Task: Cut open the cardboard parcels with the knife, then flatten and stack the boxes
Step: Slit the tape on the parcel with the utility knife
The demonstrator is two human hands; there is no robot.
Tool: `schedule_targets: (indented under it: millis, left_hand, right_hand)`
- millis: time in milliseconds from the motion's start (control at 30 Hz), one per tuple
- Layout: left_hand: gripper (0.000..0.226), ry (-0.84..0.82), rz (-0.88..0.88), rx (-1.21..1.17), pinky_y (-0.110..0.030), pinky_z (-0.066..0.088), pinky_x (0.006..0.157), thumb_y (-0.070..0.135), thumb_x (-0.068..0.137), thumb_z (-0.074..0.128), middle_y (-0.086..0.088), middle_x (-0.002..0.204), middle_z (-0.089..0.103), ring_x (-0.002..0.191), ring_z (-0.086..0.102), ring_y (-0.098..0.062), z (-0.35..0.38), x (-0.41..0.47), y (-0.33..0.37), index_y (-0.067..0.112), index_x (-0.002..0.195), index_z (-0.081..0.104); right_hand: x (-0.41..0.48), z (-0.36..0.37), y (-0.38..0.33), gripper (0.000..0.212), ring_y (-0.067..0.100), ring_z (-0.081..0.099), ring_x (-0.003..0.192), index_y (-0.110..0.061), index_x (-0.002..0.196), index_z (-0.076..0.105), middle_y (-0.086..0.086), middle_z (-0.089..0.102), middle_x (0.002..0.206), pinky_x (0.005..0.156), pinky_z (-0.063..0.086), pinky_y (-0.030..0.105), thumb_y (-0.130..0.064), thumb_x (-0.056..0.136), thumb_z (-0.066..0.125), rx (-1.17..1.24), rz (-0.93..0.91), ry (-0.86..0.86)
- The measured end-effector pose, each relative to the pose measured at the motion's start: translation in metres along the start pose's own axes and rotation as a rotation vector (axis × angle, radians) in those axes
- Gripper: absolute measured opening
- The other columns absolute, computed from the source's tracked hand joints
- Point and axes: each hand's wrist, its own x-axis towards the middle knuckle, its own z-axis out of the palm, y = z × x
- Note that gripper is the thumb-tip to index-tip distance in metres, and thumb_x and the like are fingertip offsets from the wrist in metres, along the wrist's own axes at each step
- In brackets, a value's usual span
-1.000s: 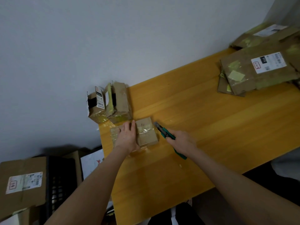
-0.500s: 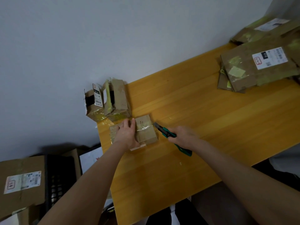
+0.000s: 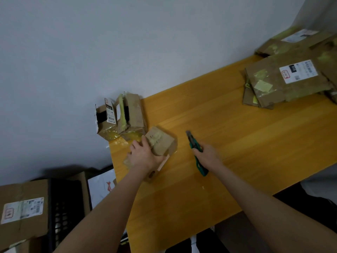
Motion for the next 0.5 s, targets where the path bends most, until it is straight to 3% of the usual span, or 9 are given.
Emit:
schedule_targets:
  millis: [167,300,400,500]
  left_hand:
    - [0.115,-0.034,-0.040,-0.005,-0.054,0.034,0.104,0.082,0.073,0.049,-0.017,0.147,0.022,0.134,0.026,-0.036,0.010,-0.004,0.013,0.014,0.153,0.003]
    - [0.099,-0.039,0.043,-0.020,-0.048,0.041,0.101,0.070,0.086,0.045,-0.015,0.148,0.025,0.132,0.034,-0.034,0.016,-0.002,-0.001,0.011,0.153,0.003]
    - [0.093,-0.029,0.056,-0.052,-0.044,0.046,0.098,0.065,0.086,0.052,-0.014,0.144,0.033,0.128,0.040,-0.032,0.014,-0.002,-0.005,0.010,0.150,0.014]
    - [0.082,-0.014,0.033,-0.054,-0.040,0.047,0.089,0.063,0.085,0.057,-0.012,0.136,0.041,0.120,0.048,-0.031,0.012,-0.006,0.007,0.009,0.140,0.029]
  right_hand:
    - [0.030,0.023,-0.002,0.047,0.028,0.059,0.108,-0.015,0.143,0.039,0.009,0.057,0.127,0.083,0.054,0.039,-0.025,0.099,0.052,-0.032,0.140,0.012]
    - [0.048,0.027,-0.003,0.039,0.029,0.059,0.105,-0.015,0.135,0.047,0.012,0.058,0.122,0.075,0.053,0.037,-0.018,0.097,0.053,-0.191,0.184,0.046]
    - [0.045,0.020,-0.011,0.042,0.029,0.048,0.119,-0.017,0.137,0.046,0.010,0.050,0.133,0.094,0.046,0.039,-0.037,0.100,0.045,-0.433,0.089,0.156]
    - [0.032,0.023,-0.031,0.054,0.025,0.060,0.101,-0.018,0.126,0.055,0.006,0.062,0.115,0.080,0.052,0.036,-0.058,0.097,0.034,-0.377,-0.024,0.092]
